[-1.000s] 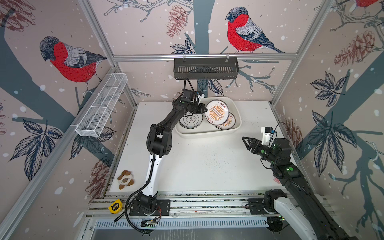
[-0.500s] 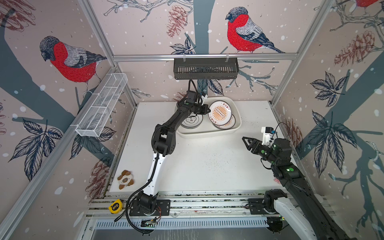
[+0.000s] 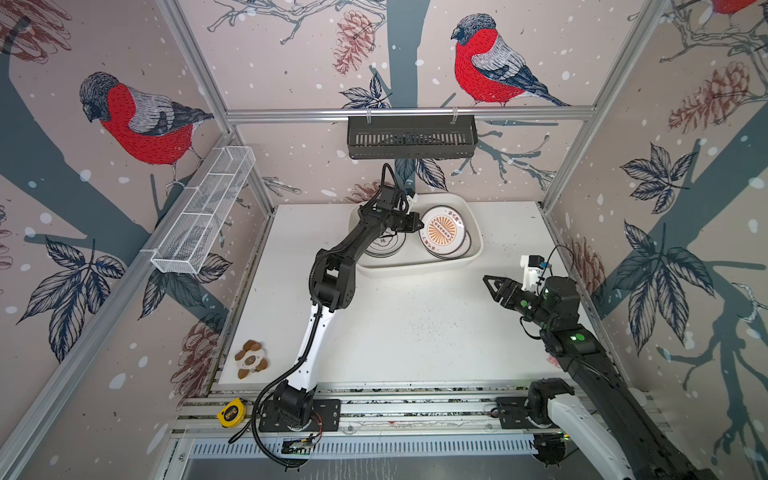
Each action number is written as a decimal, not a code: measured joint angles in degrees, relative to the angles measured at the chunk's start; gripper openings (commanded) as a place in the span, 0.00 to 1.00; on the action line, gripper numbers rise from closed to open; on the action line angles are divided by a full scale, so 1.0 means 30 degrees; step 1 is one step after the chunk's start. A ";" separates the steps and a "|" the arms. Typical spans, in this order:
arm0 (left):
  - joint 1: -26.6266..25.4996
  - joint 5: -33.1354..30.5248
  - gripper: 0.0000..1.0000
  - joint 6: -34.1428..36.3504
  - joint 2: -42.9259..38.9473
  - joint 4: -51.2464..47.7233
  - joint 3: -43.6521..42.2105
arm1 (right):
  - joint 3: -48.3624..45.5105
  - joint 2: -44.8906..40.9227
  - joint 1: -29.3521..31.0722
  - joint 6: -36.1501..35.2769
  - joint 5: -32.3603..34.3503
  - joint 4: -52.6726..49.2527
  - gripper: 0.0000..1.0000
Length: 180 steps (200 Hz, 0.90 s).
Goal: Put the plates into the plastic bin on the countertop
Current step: 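Lower the sunburst plate onto the other sunburst plates with the left gripper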
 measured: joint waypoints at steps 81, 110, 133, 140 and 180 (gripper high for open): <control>-0.0007 0.0022 0.00 -0.0415 0.0692 0.0066 0.0554 | -0.0153 0.0233 0.0000 0.0270 0.0000 0.0408 0.57; -0.0007 0.0029 0.00 -0.0554 0.0852 0.0102 0.0699 | -0.0153 0.0372 0.0000 0.0277 0.0000 0.0539 0.57; -0.0007 0.0044 0.00 -0.0641 0.0969 0.0117 0.0874 | -0.0160 0.0401 0.0000 0.0284 0.0007 0.0554 0.57; -0.0007 0.0036 0.01 -0.0641 0.1005 0.0124 0.0940 | -0.0160 0.0401 0.0000 0.0284 0.0007 0.0561 0.57; -0.0007 0.0066 0.01 -0.0809 0.1231 0.0153 0.1100 | -0.0248 0.0401 0.0000 0.0321 0.0015 0.0714 0.57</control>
